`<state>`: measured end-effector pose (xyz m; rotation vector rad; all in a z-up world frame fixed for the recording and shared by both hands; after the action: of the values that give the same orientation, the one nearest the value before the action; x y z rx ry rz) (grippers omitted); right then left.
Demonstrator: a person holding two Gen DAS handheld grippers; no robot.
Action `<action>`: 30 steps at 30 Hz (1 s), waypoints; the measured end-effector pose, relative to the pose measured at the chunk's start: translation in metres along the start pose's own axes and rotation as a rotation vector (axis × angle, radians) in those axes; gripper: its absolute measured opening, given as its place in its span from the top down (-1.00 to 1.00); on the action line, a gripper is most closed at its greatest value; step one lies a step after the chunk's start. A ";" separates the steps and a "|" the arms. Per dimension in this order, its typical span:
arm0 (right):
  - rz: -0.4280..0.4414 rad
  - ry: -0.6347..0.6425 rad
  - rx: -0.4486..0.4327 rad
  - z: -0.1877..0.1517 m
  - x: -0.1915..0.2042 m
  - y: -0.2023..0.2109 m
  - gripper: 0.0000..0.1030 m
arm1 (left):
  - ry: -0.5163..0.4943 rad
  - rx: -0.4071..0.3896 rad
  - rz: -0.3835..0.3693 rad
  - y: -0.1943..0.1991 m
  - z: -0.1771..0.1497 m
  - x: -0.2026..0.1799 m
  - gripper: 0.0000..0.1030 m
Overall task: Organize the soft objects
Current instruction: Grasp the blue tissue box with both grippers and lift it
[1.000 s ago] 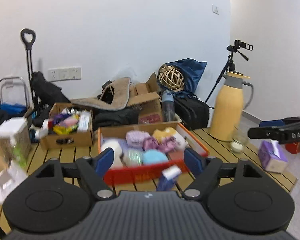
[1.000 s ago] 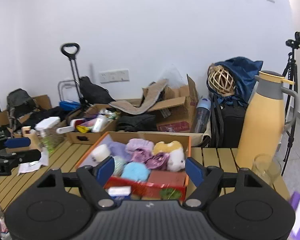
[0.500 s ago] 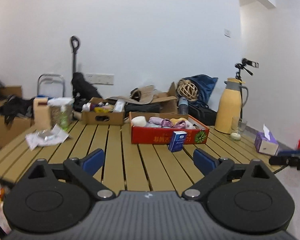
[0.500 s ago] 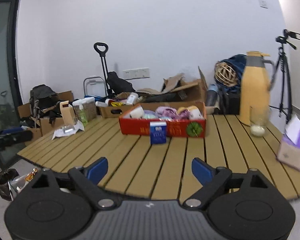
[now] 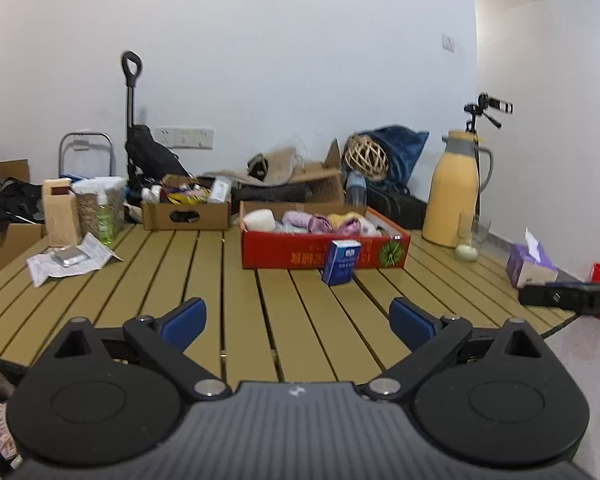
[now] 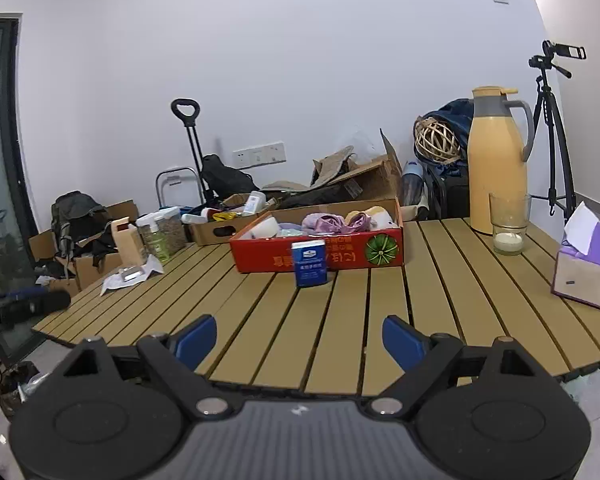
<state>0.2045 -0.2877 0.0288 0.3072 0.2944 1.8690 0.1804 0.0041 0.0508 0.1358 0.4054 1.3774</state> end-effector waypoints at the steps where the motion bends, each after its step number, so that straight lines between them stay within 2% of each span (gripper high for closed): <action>1: 0.000 -0.005 0.005 0.002 -0.003 -0.010 -0.73 | -0.001 0.009 -0.002 -0.010 0.000 0.000 -0.93; 2: 0.000 -0.007 0.011 0.005 -0.006 -0.023 -0.72 | 0.002 0.013 -0.001 -0.022 0.002 -0.001 -0.93; 6: 0.041 0.012 0.033 0.021 -0.007 -0.076 -0.42 | 0.020 0.040 0.010 -0.077 0.008 0.005 -0.92; 10: 0.065 0.012 0.064 0.040 -0.006 -0.146 -0.05 | 0.067 0.096 0.032 -0.137 0.018 0.021 -0.73; 15: 0.097 0.033 0.076 0.070 0.004 -0.229 0.00 | 0.031 0.131 0.042 -0.210 0.033 0.033 -0.57; 19: 0.026 0.083 0.109 0.078 0.005 -0.290 0.02 | 0.067 0.183 0.048 -0.263 0.036 0.043 -0.49; 21: -0.024 0.127 0.137 0.071 0.001 -0.313 0.13 | 0.070 0.204 0.039 -0.286 0.036 0.044 -0.49; 23: -0.014 0.135 0.109 0.065 -0.007 -0.312 0.14 | 0.062 0.225 0.019 -0.304 0.032 0.038 -0.47; 25: -0.035 0.115 0.123 0.056 -0.024 -0.297 0.12 | 0.042 0.249 -0.018 -0.315 0.027 0.028 -0.47; 27: -0.041 0.043 0.140 0.047 -0.047 -0.279 0.09 | 0.044 0.278 -0.079 -0.324 0.020 0.015 -0.44; 30: -0.075 -0.058 0.146 0.033 -0.078 -0.265 0.06 | 0.098 0.343 -0.167 -0.339 0.009 -0.002 -0.32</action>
<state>0.4742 -0.2792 -0.0381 0.4431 0.3988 1.7652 0.4965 -0.0631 -0.0515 0.3100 0.7179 1.1449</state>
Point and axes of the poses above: each gripper's, at about its wrist camera, not at the fingertips, and y roughly against the way its jaws point, x to its left, z to its top, the point moved 8 cm from there along -y, roughly the way its jaws point, and after that the axes turned 8 degrees about y, right-handed, at the moved point
